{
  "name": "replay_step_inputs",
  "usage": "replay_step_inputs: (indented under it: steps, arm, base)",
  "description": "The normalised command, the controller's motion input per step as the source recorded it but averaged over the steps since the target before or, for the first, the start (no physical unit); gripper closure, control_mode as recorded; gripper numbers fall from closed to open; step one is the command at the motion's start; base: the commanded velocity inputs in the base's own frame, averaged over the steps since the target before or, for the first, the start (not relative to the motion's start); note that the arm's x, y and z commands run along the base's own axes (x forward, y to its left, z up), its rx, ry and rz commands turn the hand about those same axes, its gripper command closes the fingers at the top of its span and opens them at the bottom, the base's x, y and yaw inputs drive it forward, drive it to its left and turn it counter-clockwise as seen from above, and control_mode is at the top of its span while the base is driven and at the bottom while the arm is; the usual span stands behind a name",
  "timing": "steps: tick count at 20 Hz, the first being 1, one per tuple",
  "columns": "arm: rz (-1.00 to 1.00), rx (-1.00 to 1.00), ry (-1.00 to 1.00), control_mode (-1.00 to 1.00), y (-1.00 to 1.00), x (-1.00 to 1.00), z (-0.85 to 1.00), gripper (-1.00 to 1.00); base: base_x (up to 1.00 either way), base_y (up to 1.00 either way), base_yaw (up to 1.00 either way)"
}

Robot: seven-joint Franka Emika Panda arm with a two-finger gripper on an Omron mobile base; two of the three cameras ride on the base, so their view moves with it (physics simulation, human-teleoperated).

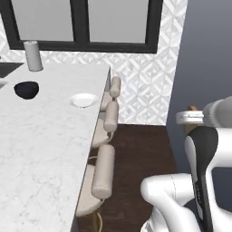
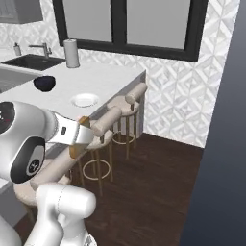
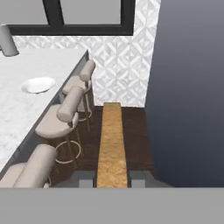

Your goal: Start the toaster. Once the lever pops up, take the bread to the plate on the dining counter.

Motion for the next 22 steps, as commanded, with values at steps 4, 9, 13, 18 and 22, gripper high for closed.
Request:
replay_step_inputs:
  steps: [4, 9, 13, 18, 22]
  arm:
    - [0.0, 0.0, 0.0, 1.0, 0.0, 0.0, 0.0, 1.0]
    - [0.0, 0.0, 0.0, 1.0, 0.0, 0.0, 0.0, 1.0]
    - [0.0, 0.0, 0.0, 1.0, 0.0, 0.0, 0.0, 1.0]
    - [0.0, 0.0, 0.0, 1.0, 0.0, 0.0, 0.0, 1.0]
    - [0.34, 0.0, -0.02, -1.0, -0.05, 0.37, -0.21, 1.0]
  base:
    - [0.92, -0.64, 0.49]
    - [0.82, -0.5, 0.46]
    - [0.79, -0.49, 0.45]
    - [0.75, -0.38, 0.45]
    - [0.16, -0.06, 0.11]
